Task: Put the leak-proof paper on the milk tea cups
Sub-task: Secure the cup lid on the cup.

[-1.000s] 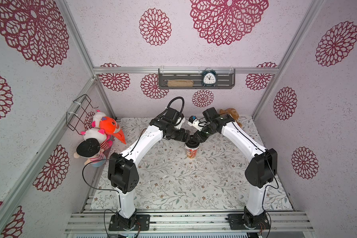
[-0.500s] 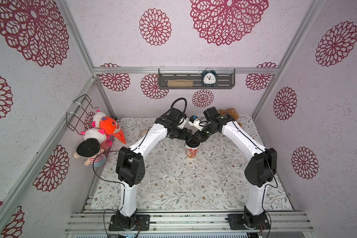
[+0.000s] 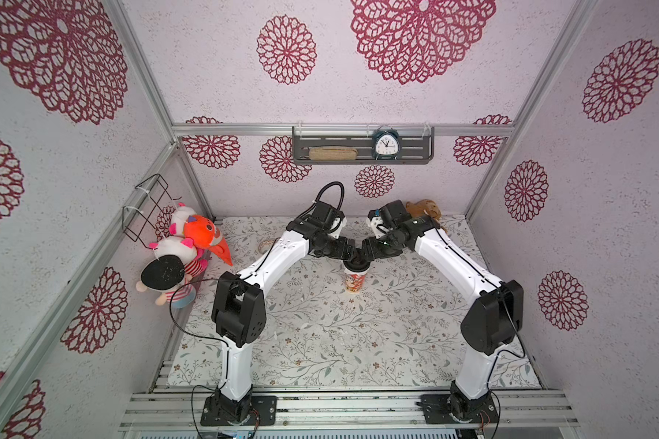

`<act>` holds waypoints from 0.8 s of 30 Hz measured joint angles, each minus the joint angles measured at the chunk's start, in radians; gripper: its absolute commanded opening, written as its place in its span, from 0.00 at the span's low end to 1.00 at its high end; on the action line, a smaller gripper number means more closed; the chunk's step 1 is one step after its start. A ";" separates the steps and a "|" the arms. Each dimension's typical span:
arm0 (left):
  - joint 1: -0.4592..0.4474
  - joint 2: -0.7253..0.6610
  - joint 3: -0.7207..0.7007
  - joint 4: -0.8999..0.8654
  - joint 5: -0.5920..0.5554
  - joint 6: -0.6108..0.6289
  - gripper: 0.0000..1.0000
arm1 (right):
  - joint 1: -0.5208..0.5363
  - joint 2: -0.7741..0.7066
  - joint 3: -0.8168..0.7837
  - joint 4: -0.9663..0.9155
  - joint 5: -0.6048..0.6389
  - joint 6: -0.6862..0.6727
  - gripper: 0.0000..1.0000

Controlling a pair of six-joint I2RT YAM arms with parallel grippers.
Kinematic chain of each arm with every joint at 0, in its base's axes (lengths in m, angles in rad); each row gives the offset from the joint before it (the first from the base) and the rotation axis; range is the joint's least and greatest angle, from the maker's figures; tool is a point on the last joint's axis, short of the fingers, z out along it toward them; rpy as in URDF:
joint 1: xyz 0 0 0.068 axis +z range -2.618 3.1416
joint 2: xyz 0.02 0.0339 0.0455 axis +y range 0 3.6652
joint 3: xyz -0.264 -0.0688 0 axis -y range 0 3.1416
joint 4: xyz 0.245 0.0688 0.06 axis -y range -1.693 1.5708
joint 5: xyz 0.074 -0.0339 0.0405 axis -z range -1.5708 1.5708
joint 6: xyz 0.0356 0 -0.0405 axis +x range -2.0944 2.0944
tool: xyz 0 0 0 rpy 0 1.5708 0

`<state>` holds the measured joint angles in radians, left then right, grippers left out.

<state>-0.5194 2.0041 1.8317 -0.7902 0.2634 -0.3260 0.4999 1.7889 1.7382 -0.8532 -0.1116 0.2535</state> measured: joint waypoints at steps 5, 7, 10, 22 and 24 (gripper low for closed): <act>-0.001 -0.012 -0.015 0.006 -0.014 -0.028 0.86 | 0.047 -0.187 -0.133 0.032 0.106 0.228 0.67; -0.002 -0.013 -0.015 0.006 -0.022 -0.043 0.86 | 0.069 -0.254 -0.180 0.054 0.128 0.317 0.64; -0.005 -0.018 -0.022 0.007 -0.034 -0.065 0.86 | 0.098 -0.330 -0.265 0.095 0.134 0.441 0.61; -0.024 -0.026 -0.031 0.011 -0.056 -0.101 0.86 | 0.184 -0.286 -0.409 0.227 0.120 0.729 0.58; -0.024 -0.026 -0.032 0.011 -0.056 -0.104 0.86 | 0.188 -0.279 -0.410 0.250 0.116 0.749 0.57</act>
<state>-0.5438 1.9781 1.8000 -0.7792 0.2070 -0.4297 0.6880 1.5101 1.3281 -0.6029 0.0044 1.0027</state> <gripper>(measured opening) 0.860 0.574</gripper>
